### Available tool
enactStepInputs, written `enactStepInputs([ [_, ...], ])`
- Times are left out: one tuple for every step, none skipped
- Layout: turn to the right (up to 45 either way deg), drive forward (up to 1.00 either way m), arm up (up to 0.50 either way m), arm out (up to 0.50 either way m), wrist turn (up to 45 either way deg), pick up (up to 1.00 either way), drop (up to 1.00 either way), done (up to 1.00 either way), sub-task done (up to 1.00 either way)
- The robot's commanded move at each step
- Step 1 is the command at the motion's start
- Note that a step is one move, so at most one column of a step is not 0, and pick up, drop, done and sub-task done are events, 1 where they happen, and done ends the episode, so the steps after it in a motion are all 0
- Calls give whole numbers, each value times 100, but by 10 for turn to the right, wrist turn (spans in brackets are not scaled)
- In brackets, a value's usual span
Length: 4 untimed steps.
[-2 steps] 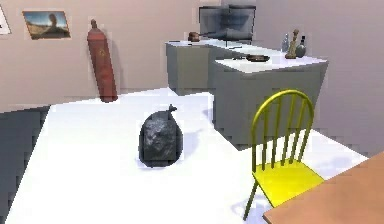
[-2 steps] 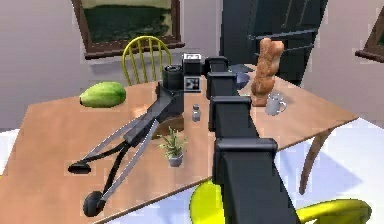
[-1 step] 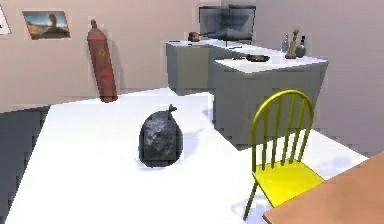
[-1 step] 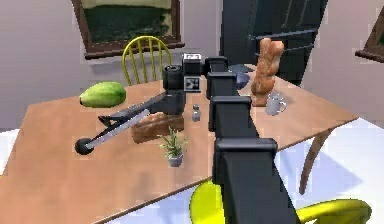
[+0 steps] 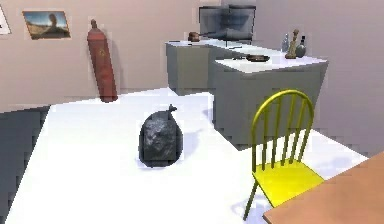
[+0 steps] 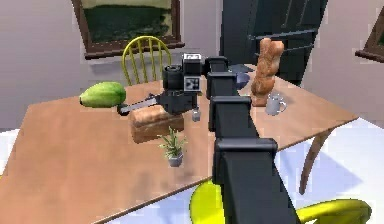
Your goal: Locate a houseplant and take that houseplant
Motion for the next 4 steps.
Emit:
enactStepInputs([
  [0,0,0,0,210,0,0,0,0],
  [0,0,-32,0,0,0,0,0,0],
  [0,0,0,0,0,100,0,0,0],
  [0,0,10,0,0,0,0,0,0],
])
